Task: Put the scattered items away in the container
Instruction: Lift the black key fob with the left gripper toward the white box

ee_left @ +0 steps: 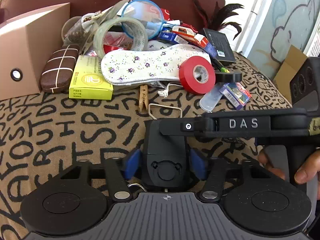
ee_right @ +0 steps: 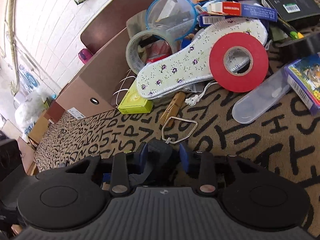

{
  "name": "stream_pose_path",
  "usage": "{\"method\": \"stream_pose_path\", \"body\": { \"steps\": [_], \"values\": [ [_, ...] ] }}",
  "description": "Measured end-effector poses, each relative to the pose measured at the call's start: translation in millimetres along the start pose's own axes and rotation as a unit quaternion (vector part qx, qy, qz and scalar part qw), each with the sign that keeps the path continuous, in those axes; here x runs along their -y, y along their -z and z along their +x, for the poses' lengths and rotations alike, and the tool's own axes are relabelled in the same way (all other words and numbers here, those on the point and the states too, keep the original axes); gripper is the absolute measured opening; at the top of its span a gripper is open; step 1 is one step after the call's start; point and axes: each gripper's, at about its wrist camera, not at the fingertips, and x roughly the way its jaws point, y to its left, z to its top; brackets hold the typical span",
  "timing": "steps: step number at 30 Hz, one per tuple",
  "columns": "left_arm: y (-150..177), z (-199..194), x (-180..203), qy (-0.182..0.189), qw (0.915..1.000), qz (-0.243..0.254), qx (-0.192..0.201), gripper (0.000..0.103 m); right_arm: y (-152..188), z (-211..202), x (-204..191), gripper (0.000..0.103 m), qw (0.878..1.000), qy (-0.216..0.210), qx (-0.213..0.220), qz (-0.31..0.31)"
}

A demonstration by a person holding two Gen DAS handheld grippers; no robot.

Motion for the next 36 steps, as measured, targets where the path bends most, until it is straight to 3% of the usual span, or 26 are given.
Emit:
{"method": "stream_pose_path", "body": {
  "steps": [4, 6, 8, 15, 19, 22, 25, 29, 31, 32, 36],
  "values": [
    [1, 2, 5, -0.008, 0.9999, 0.010, 0.001, 0.078, -3, 3, 0, 0.049, 1.000, -0.006, -0.002, 0.018],
    [2, 2, 5, -0.011, 0.9998, 0.019, 0.000, 0.074, -3, 7, 0, 0.049, 1.000, -0.005, -0.002, 0.020],
    [2, 3, 5, -0.017, 0.9995, 0.027, 0.000, 0.052, -4, 10, 3, 0.049, 0.999, -0.007, 0.002, 0.035],
    [3, 1, 0, -0.006, 0.9996, 0.026, 0.007, 0.051, -8, 16, 15, 0.048, 0.996, -0.028, 0.009, 0.081],
    [6, 0, -4, 0.004, 0.9996, 0.022, 0.016, 0.051, -8, 17, 19, 0.037, 0.996, -0.026, 0.015, 0.085],
    [7, -1, -5, 0.007, 0.9995, 0.022, 0.019, 0.052, -8, 14, 18, 0.035, 0.996, -0.027, 0.018, 0.081],
    [8, -2, -5, 0.008, 0.9995, 0.020, 0.022, 0.064, -7, 12, 16, 0.025, 0.996, -0.036, 0.018, 0.075],
    [10, -4, -4, 0.008, 0.9995, 0.017, 0.027, 0.066, -7, 8, 8, 0.022, 0.997, -0.050, 0.015, 0.062],
    [11, -5, -5, 0.008, 0.9995, 0.015, 0.027, 0.066, -8, 5, 4, 0.021, 0.997, -0.055, 0.016, 0.054],
    [11, -6, -5, 0.008, 0.9995, 0.015, 0.026, 0.053, -8, 4, 1, 0.020, 0.997, -0.057, 0.016, 0.049],
    [10, -6, -6, 0.008, 0.9996, 0.013, 0.023, 0.052, -9, 4, -2, 0.023, 0.998, -0.050, 0.011, 0.040]
  ]
}}
